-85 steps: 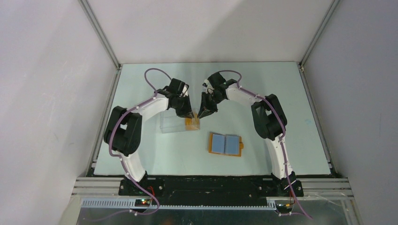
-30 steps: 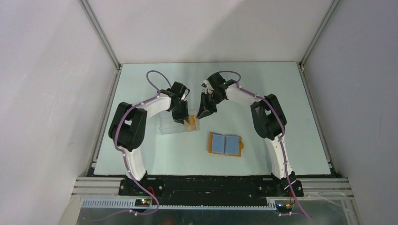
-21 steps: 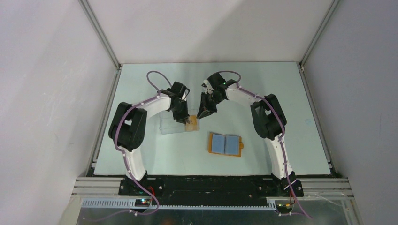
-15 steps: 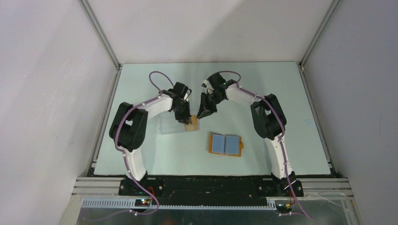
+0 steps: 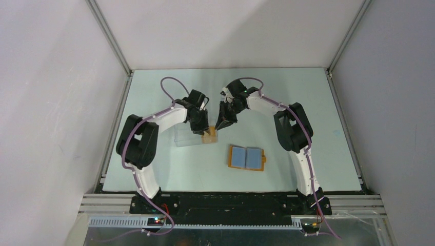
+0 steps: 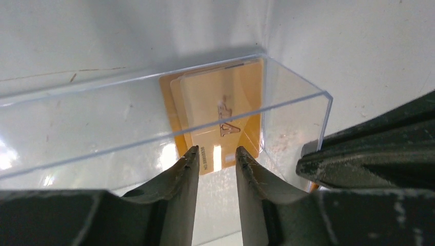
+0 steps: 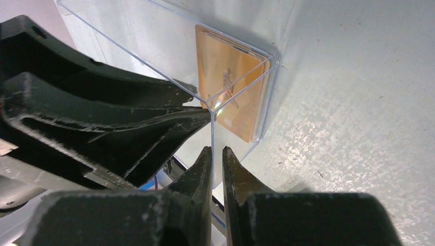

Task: Put the credit cards into the card holder
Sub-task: Pick up the credit card from the storage box.

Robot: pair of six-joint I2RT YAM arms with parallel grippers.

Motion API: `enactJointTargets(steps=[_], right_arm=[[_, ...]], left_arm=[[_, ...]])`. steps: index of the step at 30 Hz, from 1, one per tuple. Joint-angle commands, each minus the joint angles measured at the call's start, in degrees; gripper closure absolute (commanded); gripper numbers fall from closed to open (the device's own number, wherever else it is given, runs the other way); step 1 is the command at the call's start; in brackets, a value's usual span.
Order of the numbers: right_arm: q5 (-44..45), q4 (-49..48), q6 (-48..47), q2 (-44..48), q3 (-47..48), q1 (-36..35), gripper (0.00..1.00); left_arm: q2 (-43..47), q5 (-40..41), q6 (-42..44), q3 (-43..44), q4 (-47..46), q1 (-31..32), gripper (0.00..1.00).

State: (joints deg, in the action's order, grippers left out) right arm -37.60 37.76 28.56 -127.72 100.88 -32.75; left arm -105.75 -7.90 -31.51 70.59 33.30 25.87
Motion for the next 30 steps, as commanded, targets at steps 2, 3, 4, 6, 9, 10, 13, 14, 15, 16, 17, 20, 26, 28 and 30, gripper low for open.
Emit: enactJointTargets(steps=[2,3,4,6,9,10,13,14,15,16,17,20,26,28,30], right_arm=[[0.7,1.1,-1.4,-2.4,-0.6,-0.5,0.97],[0.7,1.2,-1.4,-2.3,-0.6,-0.5,0.97],[0.7,1.2,-1.4,-2.3,-0.7,-0.5,0.97],[0.7,1.1,-1.5,-2.3,-0.8,-0.5,0.97],[0.6,1.1,-1.5,-2.4,-0.9,-0.5,0.97],[0.6,1.1,-1.6,-2.4,-0.9,-0.5,0.97],[0.6,1.2,-1.6,-2.4,-1.2,-0.4,0.97],[0.5,1.1,-1.6,-2.4,-1.3,-0.4,0.97],[0.5,1.1,-1.6,-2.4,-1.4,-0.4,0.97],[0.5,1.0,-1.6,-2.4,-1.4,-0.4,0.97],[0.5,1.0,-1.6,-2.4,-1.5,-0.4,0.97],[0.4,0.9,-1.6,-2.5,-1.6,-0.4,0.97],[0.3,0.9,-1.5,-2.5,-1.6,-0.5,0.97],[0.3,0.8,-1.5,-2.6,-1.7,-0.5,0.97],[0.3,0.8,-1.5,-2.5,-1.7,-0.5,0.97]], left_arm=[[4.0,2.2,-0.8,-1.1,-1.1,-0.8,0.62],[3.8,1.9,-0.6,-1.0,-1.0,-0.9,0.62],[3.1,1.8,-0.6,-0.9,-1.0,-1.0,0.62],[2.1,1.3,-0.4,-0.4,-1.2,-1.1,0.62],[0.7,1.0,-0.3,0.2,-1.4,-1.0,0.62],[0.4,1.1,-0.3,0.4,-1.4,-1.1,0.62],[-0.4,1.4,-0.3,0.5,-1.6,-1.0,0.62],[-0.6,1.9,-0.3,0.4,-1.6,-1.0,0.62],[-0.9,2.0,-0.2,0.4,-1.6,-1.0,0.62],[-1.0,1.9,-0.1,0.4,-1.7,-1.0,0.62],[-1.4,1.6,0.0,0.4,-1.7,-1.0,0.62],[-1.9,1.3,-0.1,0.5,-2.0,-1.0,0.62],[-2.6,-0.2,-0.2,1.1,-2.8,-0.7,0.63],[-3.1,-0.6,-0.3,1.5,-2.9,-0.4,0.63],[-3.5,-1.0,-0.4,1.8,-3.0,0.0,0.63]])
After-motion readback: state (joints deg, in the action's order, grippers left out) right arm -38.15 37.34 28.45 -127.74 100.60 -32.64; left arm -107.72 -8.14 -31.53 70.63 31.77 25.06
